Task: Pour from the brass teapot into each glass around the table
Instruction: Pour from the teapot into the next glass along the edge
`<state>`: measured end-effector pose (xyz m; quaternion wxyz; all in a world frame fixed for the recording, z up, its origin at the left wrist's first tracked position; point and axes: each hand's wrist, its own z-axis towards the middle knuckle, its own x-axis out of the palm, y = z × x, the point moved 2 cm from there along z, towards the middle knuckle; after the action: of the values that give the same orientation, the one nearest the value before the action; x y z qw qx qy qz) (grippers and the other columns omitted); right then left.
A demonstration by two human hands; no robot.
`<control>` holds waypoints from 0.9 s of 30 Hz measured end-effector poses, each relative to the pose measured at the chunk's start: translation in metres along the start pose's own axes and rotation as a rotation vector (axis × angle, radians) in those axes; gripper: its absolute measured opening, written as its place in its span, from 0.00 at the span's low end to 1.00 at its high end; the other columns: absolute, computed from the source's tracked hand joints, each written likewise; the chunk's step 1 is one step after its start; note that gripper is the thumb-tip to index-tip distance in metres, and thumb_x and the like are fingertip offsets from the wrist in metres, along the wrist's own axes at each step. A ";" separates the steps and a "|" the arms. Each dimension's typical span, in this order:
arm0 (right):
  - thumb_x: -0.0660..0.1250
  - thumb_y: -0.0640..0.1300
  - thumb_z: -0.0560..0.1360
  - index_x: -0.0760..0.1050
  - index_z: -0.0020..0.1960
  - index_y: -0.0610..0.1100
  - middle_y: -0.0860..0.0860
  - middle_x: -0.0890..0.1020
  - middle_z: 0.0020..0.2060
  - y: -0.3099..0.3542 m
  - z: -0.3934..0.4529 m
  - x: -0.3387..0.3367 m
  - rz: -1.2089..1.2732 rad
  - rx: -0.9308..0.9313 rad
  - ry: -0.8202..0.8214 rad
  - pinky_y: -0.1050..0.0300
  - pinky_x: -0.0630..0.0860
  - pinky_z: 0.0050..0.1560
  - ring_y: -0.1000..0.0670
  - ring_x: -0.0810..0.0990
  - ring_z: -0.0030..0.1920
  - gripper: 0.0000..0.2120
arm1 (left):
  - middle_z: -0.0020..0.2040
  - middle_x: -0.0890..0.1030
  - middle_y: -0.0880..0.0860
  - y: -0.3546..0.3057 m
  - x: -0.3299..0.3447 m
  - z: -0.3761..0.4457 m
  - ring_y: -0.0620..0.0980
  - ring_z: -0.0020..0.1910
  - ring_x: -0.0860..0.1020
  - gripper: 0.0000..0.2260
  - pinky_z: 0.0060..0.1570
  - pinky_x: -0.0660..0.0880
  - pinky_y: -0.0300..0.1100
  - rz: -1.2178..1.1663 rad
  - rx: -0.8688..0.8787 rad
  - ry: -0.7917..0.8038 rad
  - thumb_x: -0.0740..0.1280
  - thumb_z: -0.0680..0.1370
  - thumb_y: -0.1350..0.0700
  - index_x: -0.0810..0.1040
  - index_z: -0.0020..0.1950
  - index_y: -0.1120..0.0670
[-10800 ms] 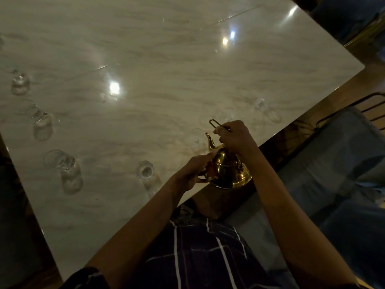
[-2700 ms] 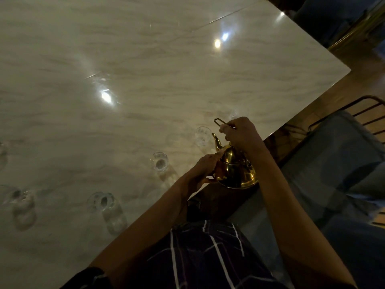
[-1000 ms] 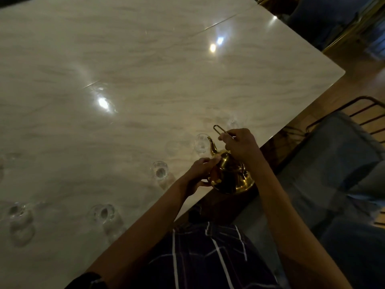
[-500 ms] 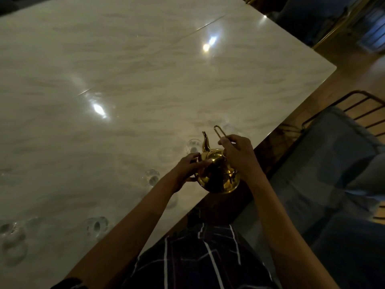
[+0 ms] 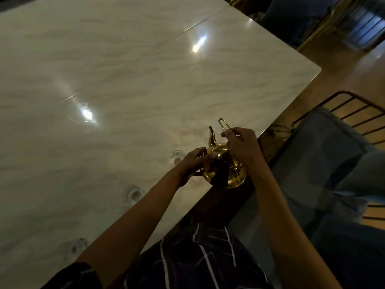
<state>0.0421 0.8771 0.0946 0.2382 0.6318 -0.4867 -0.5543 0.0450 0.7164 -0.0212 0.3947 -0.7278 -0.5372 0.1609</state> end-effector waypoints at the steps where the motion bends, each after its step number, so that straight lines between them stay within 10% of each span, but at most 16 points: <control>1: 0.63 0.44 0.81 0.83 0.54 0.40 0.54 0.77 0.33 0.001 0.005 -0.003 -0.002 0.006 -0.008 0.61 0.69 0.37 0.58 0.74 0.33 0.12 | 0.73 0.74 0.53 -0.003 0.003 0.004 0.55 0.66 0.76 0.35 0.53 0.77 0.48 0.004 -0.004 0.000 0.74 0.78 0.44 0.65 0.81 0.52; 27: 0.64 0.45 0.81 0.83 0.54 0.37 0.50 0.80 0.34 0.013 0.086 -0.022 -0.153 0.151 -0.018 0.58 0.72 0.37 0.54 0.77 0.34 0.13 | 0.59 0.80 0.53 -0.035 0.032 0.051 0.55 0.59 0.78 0.23 0.67 0.76 0.57 -0.031 -0.108 0.111 0.67 0.81 0.38 0.79 0.67 0.54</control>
<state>-0.0405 0.9111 0.0924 0.1424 0.6782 -0.4794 -0.5385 0.0006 0.7695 -0.0218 0.3863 -0.7474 -0.5338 0.0849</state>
